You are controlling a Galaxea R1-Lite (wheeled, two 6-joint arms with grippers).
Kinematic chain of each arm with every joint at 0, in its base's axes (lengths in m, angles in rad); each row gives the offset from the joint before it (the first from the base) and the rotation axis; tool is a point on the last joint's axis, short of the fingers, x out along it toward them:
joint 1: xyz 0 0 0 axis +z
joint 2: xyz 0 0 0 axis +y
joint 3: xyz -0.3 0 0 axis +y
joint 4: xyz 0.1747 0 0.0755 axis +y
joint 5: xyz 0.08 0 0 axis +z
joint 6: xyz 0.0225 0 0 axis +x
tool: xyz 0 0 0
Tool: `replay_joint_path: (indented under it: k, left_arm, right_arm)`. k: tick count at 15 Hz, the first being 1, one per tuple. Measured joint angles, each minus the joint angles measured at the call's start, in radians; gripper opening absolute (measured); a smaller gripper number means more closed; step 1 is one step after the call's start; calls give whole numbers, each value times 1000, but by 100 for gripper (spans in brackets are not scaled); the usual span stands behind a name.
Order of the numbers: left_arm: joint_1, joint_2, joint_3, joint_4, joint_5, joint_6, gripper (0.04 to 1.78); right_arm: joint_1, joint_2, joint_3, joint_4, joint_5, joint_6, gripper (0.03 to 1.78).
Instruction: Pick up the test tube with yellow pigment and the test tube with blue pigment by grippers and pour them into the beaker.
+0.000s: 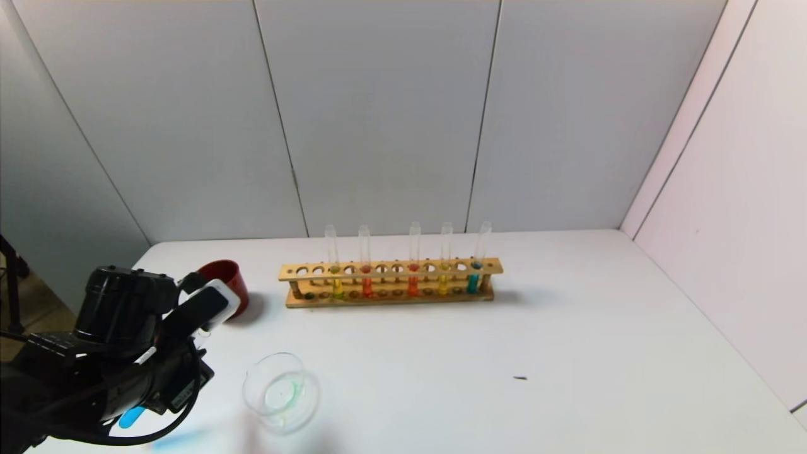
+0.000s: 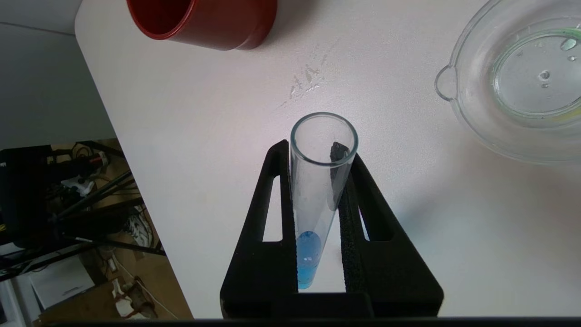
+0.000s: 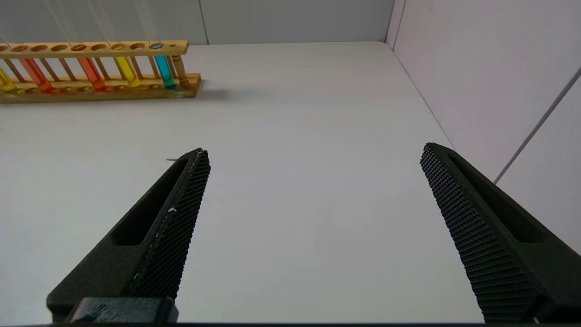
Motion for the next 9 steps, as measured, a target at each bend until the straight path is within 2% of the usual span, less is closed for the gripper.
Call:
replay_joint_path:
  k: [3, 9]
  left_arm:
    - [-45, 54, -23, 11, 34, 12, 31]
    - [-133, 108, -111, 180, 78, 27, 31]
  right_arm:
    - [0, 0, 0, 0, 0, 0, 170]
    - [0, 0, 0, 0, 0, 0, 170]
